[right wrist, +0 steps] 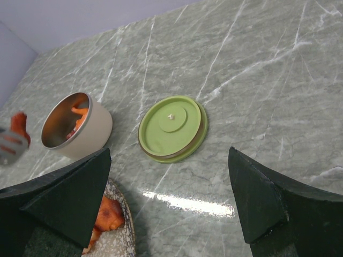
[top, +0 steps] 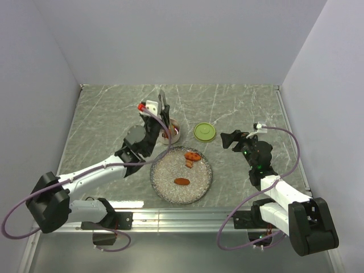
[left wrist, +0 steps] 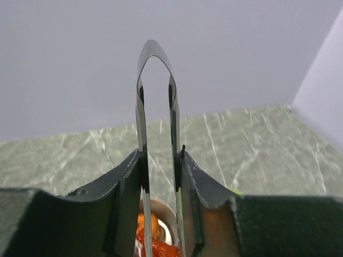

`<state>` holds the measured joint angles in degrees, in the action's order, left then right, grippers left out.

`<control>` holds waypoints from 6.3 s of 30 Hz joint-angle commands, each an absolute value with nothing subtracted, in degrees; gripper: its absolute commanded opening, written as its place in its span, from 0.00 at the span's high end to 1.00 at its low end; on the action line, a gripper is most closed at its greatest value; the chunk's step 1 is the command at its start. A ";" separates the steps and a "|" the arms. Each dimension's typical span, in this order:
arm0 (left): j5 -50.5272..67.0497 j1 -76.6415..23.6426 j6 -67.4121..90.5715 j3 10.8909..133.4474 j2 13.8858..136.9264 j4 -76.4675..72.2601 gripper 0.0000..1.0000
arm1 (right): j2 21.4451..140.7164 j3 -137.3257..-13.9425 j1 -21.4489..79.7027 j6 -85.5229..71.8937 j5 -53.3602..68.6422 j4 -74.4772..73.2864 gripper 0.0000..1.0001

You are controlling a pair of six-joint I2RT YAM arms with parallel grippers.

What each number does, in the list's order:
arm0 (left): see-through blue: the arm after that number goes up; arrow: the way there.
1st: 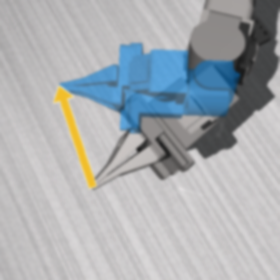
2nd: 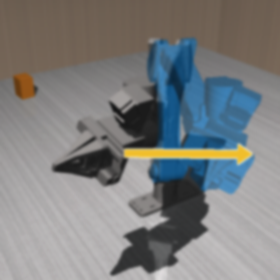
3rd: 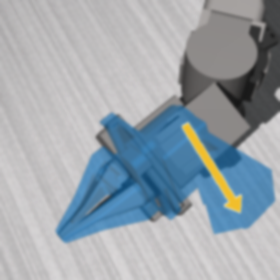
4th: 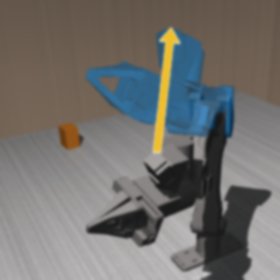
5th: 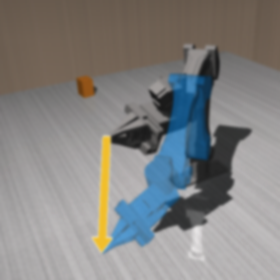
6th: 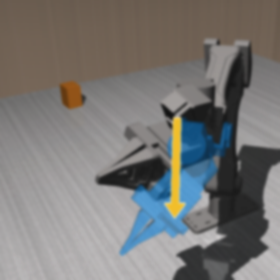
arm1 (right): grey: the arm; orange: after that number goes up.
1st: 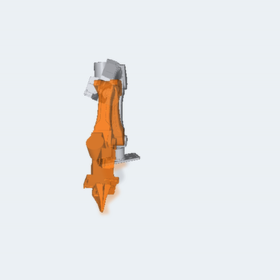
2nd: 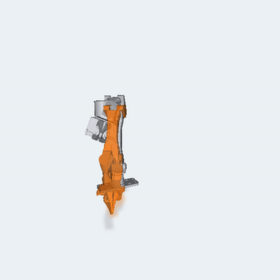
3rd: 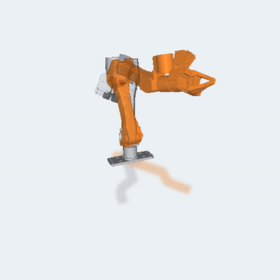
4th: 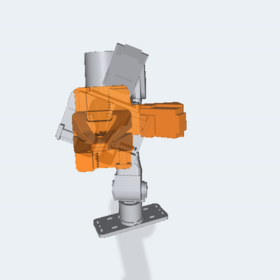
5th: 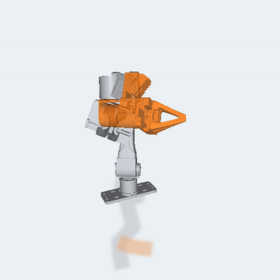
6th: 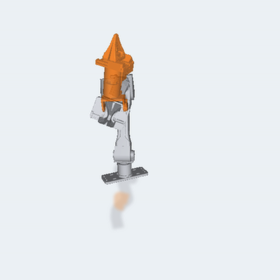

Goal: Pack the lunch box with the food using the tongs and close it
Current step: Place the food into the lunch box, then pick up the food using the clamp, then place the food into the lunch box

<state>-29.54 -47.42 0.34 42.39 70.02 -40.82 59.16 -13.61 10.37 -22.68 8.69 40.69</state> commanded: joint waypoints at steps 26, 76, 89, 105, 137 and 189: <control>-14.06 -35.33 3.78 55.54 84.11 -40.79 0.65 | 58.27 -15.47 11.34 -21.62 8.61 41.92 0.04; -30.32 -61.07 7.29 39.29 67.76 -34.55 0.59 | 58.18 -15.73 11.51 -21.36 8.00 42.10 0.04; -33.74 -63.63 7.92 37.53 74.61 -41.13 0.57 | 58.18 -15.82 11.51 -21.27 7.91 42.10 0.04; -32.69 -63.63 6.24 37.26 77.69 -45.88 0.55 | 57.57 -15.38 11.51 -21.36 7.91 41.92 0.04; -36.22 -59.51 4.66 38.58 71.19 -38.41 0.83 | 57.39 -15.21 11.51 -21.45 7.65 42.01 0.04; -17.76 -37.00 2.20 52.92 80.43 -39.38 0.56 | 58.54 -15.64 11.51 -21.44 7.91 41.92 0.04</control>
<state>-19.57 -36.64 2.17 54.52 85.65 -35.73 58.63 -13.61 11.11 -22.04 8.23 40.66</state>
